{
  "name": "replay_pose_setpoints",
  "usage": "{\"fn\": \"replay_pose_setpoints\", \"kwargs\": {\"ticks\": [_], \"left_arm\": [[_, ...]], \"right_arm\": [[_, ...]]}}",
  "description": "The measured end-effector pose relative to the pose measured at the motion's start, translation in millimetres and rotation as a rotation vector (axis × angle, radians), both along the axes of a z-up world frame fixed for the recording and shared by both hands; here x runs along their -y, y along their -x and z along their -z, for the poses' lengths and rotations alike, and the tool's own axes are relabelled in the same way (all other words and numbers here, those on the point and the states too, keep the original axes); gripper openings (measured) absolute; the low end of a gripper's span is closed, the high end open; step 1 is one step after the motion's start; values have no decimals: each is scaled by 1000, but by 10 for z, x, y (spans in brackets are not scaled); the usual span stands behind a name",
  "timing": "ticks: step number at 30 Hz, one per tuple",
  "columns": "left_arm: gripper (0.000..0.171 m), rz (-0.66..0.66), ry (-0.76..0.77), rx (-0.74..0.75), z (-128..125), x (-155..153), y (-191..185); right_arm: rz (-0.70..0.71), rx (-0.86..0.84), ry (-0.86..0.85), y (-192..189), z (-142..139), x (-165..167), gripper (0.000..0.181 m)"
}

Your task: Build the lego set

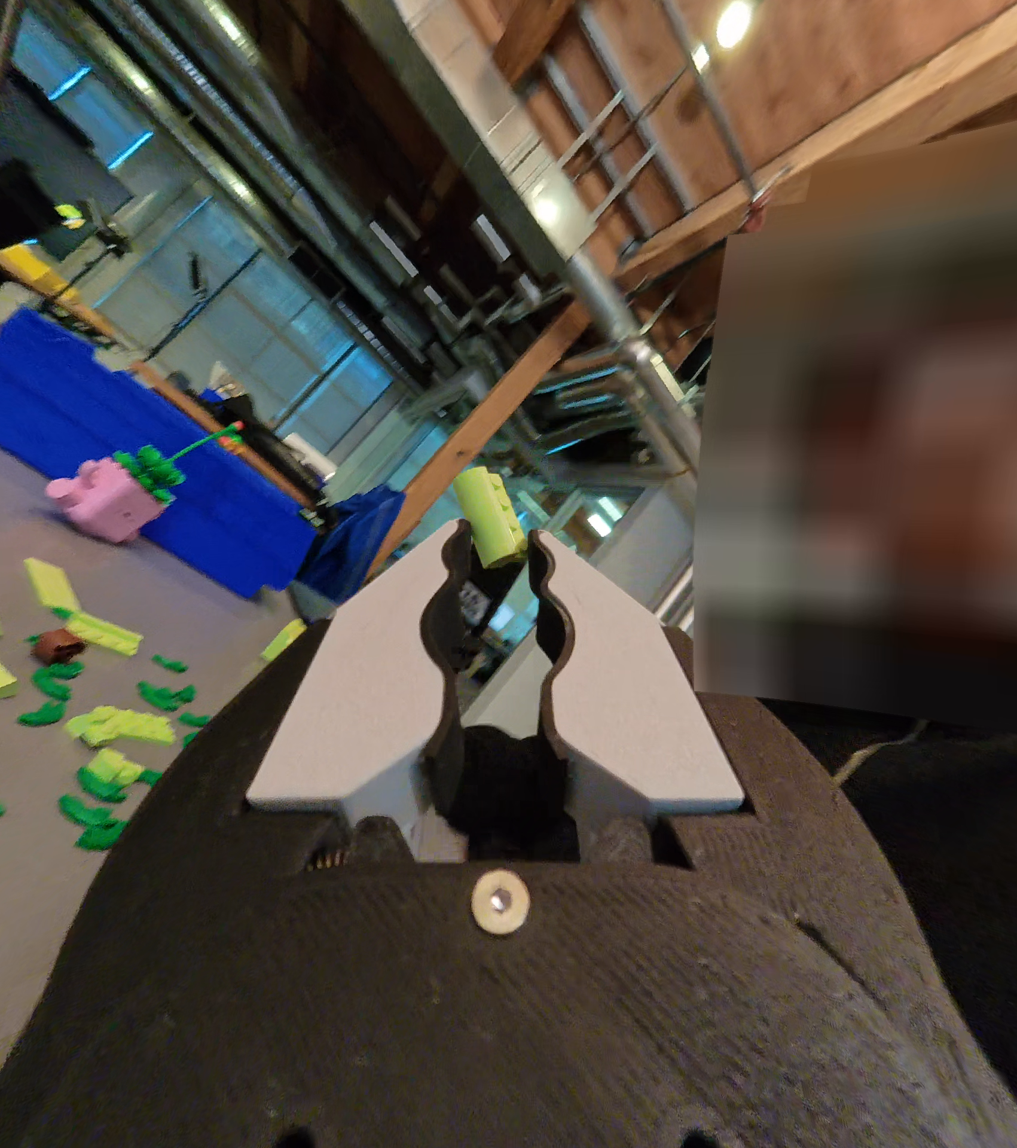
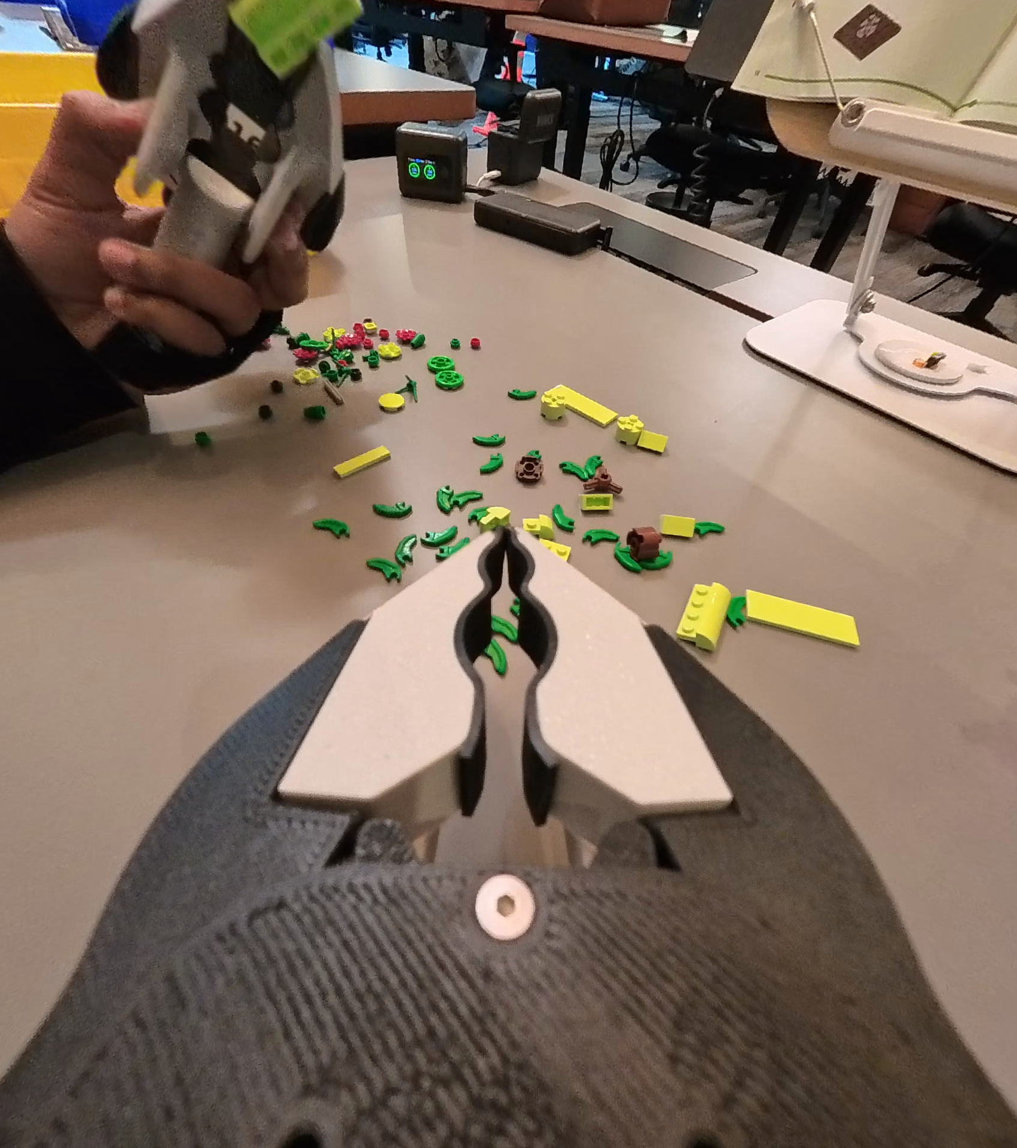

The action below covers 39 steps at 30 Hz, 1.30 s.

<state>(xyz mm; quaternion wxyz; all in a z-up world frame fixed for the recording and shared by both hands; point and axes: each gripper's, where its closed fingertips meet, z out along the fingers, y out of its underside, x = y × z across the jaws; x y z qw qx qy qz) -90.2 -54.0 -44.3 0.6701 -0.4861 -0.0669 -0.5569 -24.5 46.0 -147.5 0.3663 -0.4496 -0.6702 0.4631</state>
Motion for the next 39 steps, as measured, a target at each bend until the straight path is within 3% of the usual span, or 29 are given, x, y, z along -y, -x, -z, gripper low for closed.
{"fn": "replay_pose_setpoints", "kwargs": {"ticks": [6,10,17,20,24,27,34,39], "left_arm": [[14,-136,179,-331,266,-285,-225],[14,-209,214,-512,342,-424,-375],[14,-259,179,-680,331,-564,-666],[14,-259,173,-705,331,-601,-744],[14,-279,198,-766,409,-648,-776],[18,-254,191,-737,407,-640,-794],[23,-224,149,-668,326,-581,-778],[17,-181,130,-664,313,-567,-857]], "right_arm": [[-16,-210,25,-86,-369,117,0],[-70,-198,201,-51,-569,335,18],[-145,-99,694,6,-761,387,20],[-172,-84,774,-10,-761,361,3],[-191,-69,825,-28,-716,335,1],[-183,-112,698,-66,-717,323,1],[-57,-285,-21,-197,-834,357,2],[-45,-294,-175,-215,-824,433,1]]}}
